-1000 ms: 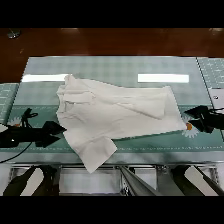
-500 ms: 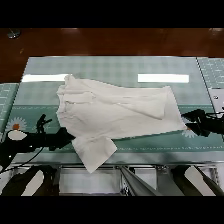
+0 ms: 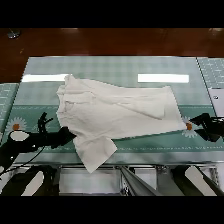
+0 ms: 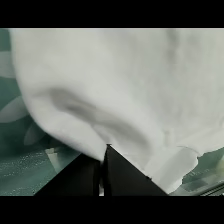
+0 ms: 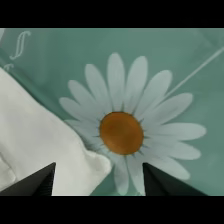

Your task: Fold the shirts.

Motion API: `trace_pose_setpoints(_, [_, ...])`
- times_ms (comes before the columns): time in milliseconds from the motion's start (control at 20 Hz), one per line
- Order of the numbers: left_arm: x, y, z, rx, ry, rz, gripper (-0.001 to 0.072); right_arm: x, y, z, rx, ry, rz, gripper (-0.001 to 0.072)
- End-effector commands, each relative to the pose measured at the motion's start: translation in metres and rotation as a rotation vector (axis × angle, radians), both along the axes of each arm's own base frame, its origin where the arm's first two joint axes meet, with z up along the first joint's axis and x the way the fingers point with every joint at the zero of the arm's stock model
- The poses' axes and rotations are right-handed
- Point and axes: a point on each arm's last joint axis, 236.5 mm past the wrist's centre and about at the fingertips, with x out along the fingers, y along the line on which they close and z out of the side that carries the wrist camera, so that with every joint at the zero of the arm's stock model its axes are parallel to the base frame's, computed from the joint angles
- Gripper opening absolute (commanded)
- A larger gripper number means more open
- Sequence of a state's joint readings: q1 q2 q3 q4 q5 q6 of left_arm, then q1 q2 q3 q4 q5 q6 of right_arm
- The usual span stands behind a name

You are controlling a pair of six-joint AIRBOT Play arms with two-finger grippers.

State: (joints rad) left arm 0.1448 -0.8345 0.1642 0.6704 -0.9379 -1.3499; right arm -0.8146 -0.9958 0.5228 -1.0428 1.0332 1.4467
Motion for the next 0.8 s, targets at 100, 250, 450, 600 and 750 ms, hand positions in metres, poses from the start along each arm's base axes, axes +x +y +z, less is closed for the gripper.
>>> trace_pose_setpoints(100, [0.001,-0.001,0.001,-0.002,-0.005,0.001,0.0024,-0.01,0.0,-0.021,0.085,0.062,-0.029,0.0621])
trace_pose_setpoints(250, [0.001,0.0,0.001,-0.001,-0.006,0.003,0.0025,0.013,0.018,-0.024,0.219,-0.01,-0.046,0.0621])
trace_pose_setpoints(450, [0.002,-0.001,0.001,-0.004,-0.006,0.005,0.0025,0.018,0.046,-0.037,0.299,0.005,0.045,0.062])
trace_pose_setpoints(600, [0.003,-0.002,0.003,-0.015,-0.008,0.013,0.0025,0.019,0.071,-0.039,0.318,0.029,0.138,0.0621])
trace_pose_setpoints(750, [0.004,-0.003,0.003,-0.019,-0.008,0.016,0.0025,0.024,0.084,-0.026,0.335,0.023,0.229,0.0342])
